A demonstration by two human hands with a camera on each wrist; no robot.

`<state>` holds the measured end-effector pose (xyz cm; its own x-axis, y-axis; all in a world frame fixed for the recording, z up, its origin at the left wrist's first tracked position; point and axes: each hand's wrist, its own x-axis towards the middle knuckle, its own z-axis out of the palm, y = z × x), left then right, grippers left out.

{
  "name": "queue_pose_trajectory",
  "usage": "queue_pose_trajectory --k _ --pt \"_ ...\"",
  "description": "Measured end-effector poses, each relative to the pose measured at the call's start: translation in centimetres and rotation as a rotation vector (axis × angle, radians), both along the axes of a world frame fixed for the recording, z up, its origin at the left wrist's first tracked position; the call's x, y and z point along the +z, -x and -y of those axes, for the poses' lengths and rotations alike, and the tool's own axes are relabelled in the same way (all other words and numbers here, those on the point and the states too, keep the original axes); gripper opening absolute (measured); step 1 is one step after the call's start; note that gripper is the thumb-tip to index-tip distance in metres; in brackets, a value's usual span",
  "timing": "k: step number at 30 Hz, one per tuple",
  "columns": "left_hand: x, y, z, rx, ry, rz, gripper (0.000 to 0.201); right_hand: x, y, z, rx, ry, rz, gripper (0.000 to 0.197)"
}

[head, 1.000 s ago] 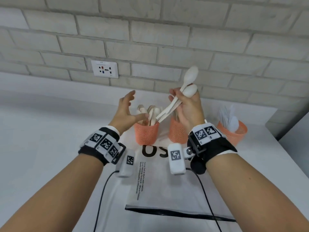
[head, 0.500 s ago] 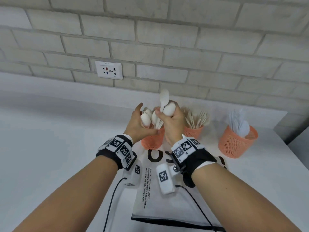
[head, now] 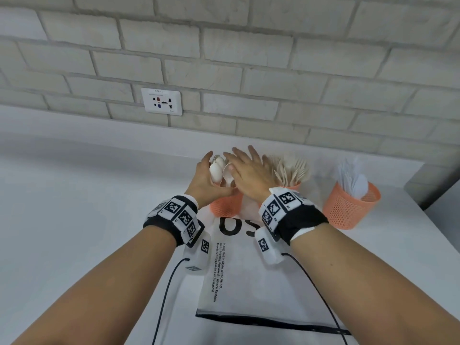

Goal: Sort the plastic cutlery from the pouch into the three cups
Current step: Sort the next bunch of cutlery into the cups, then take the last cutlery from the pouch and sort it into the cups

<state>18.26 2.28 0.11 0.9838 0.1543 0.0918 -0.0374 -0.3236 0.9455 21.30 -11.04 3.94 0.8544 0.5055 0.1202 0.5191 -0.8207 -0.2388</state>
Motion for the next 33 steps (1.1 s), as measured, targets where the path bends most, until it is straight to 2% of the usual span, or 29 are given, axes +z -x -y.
queue_pose_trajectory --k 3,5,7,9,10,11,13,15,17,18,20,21,22,25,26,29,33 --pt "1.2 1.1 0.0 -0.040 -0.115 -0.073 0.128 1.0 0.7 0.7 -0.001 -0.006 -0.035 0.052" --pt "2.4 2.6 0.3 -0.019 -0.207 -0.085 0.124 2.0 2.0 1.4 0.014 -0.153 0.031 0.054" --pt "3.3 4.3 0.9 0.087 -0.290 0.056 0.102 2.9 3.6 2.6 0.046 -0.347 0.060 0.045" --pt "3.6 6.4 1.7 0.131 -0.365 0.265 0.060 3.1 5.3 4.6 0.100 -0.388 -0.059 0.031" --pt "3.6 7.5 2.2 0.065 -0.422 0.301 0.042 2.9 6.2 5.7 0.129 -0.315 -0.142 0.026" --pt "3.5 8.6 2.8 -0.071 -0.487 0.279 0.030 2.6 7.1 6.7 0.157 -0.193 -0.221 0.026" --pt "2.7 10.9 4.1 -0.438 -0.662 0.096 0.029 1.5 8.7 8.7 0.205 0.101 -0.352 0.040" --pt "1.5 12.7 5.5 -0.693 -0.859 -0.095 0.039 -0.1 10.0 10.6 0.215 0.326 -0.449 0.068" --pt "0.1 13.7 6.4 -0.776 -1.045 -0.215 0.047 -1.8 11.2 12.3 0.175 0.432 -0.542 0.093" --pt "-0.5 14.0 6.8 -0.777 -1.113 -0.243 0.043 -2.5 11.8 13.0 0.150 0.453 -0.574 0.102" --pt "-1.0 14.2 7.1 -0.743 -1.145 -0.221 0.020 -3.5 12.9 14.1 0.113 0.469 -0.588 0.105" --pt "-1.0 14.2 7.1 -0.709 -1.121 -0.192 0.009 -3.9 13.3 14.6 0.096 0.456 -0.582 0.097" --pt "-0.9 14.1 7.0 -0.670 -1.087 -0.158 0.003 -4.2 13.7 15.0 0.085 0.428 -0.568 0.082" --pt "-0.3 13.9 6.6 -0.533 -0.924 0.014 0.011 -4.4 14.3 15.8 0.084 0.247 -0.399 0.022" --pt "0.0 13.9 6.6 -0.496 -0.866 0.105 0.013 -4.2 14.4 16.0 0.065 0.158 -0.322 0.015" --pt "0.3 14.0 6.4 -0.417 -0.876 0.317 0.022 -3.4 14.1 16.3 -0.056 -0.120 -0.060 0.014" --pt "1.2 13.8 6.6 -0.272 -0.867 0.390 0.043 -1.2 14.8 15.5 -0.052 -0.393 0.329 0.014"
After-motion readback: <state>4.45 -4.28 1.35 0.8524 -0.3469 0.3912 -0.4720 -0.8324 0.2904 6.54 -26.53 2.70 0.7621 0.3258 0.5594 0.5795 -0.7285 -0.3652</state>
